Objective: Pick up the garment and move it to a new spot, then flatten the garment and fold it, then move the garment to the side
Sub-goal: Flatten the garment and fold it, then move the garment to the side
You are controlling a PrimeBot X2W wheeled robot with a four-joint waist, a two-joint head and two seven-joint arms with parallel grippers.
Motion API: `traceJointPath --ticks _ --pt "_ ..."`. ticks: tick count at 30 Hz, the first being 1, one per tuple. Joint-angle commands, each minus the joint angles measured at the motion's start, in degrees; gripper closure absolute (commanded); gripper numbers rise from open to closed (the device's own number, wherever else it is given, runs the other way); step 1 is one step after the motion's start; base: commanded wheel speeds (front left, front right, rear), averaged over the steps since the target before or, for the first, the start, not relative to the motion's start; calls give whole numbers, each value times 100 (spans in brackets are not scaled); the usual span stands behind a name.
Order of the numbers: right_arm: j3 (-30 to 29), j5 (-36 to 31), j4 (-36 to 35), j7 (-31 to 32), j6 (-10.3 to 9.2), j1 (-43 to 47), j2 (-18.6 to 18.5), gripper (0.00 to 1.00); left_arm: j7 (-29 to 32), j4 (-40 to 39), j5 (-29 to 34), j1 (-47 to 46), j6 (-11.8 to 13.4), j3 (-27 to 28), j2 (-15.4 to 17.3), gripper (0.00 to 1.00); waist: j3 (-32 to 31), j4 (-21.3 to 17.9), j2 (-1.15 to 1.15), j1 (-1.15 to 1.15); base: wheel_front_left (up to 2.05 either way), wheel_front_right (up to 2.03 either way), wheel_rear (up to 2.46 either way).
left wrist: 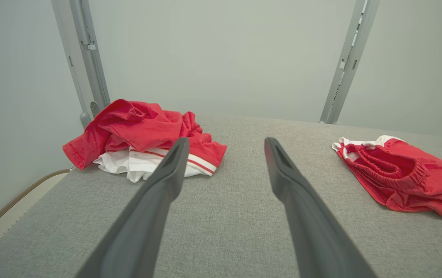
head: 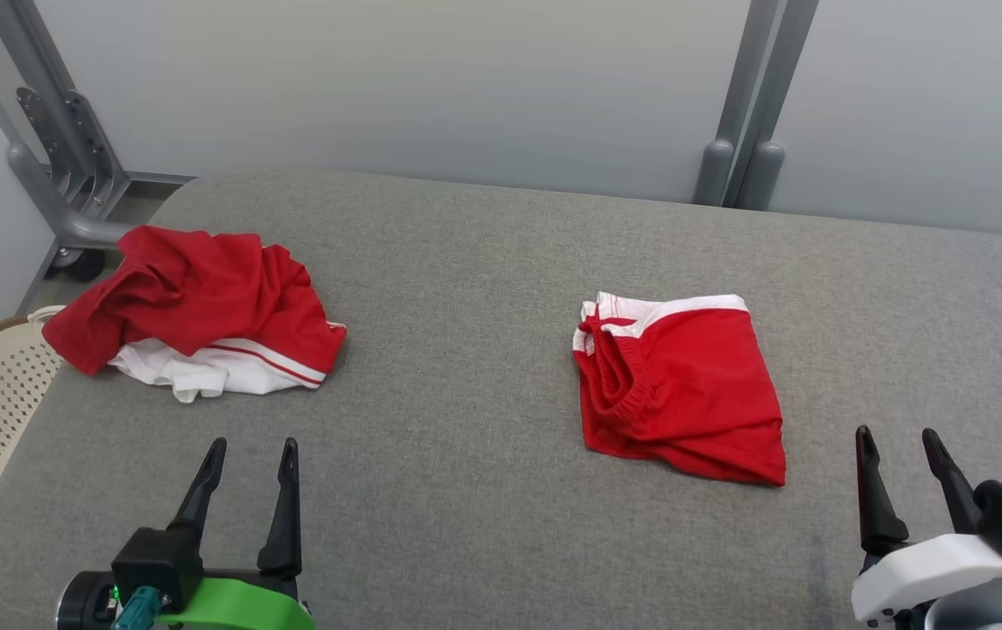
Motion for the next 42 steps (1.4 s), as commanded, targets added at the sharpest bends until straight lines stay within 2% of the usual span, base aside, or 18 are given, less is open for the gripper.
traceJointPath --ticks 1,10,15,21,28,33,42 --pt "31 41 96 -106 -4 107 -13 0 -27 -29 5 81 12 26 5 0 -6 -50 0 0 0 0 0" --pt "-273 303 575 401 -4 -335 -14 0 -33 -76 63 60 -42 -25 -22 0 86 -99 0 0 0 0 0" --pt "-424 96 856 1483 -2 -995 -9 0 -31 -65 100 -103 -92 -91 -65 0 290 -23 0 0 0 0 0" --pt "-675 46 1266 3223 -2 -1904 -1 0 -32 25 115 -243 -165 -139 -104 0 545 122 0 0 0 0 0" --pt "-906 -278 1547 4323 -3 -2774 -11 0 -33 104 165 -429 -266 -214 -165 0 802 308 0 0 0 0 0" --pt "-947 -408 1830 4710 -3 -3155 -16 0 -34 140 203 -561 -330 -273 -239 0 991 448 0 0 0 0 0" --pt "-1090 -384 2424 4826 -3 -3474 -16 0 -33 239 280 -736 -444 -307 -402 0 1275 635 0 0 0 0 0"
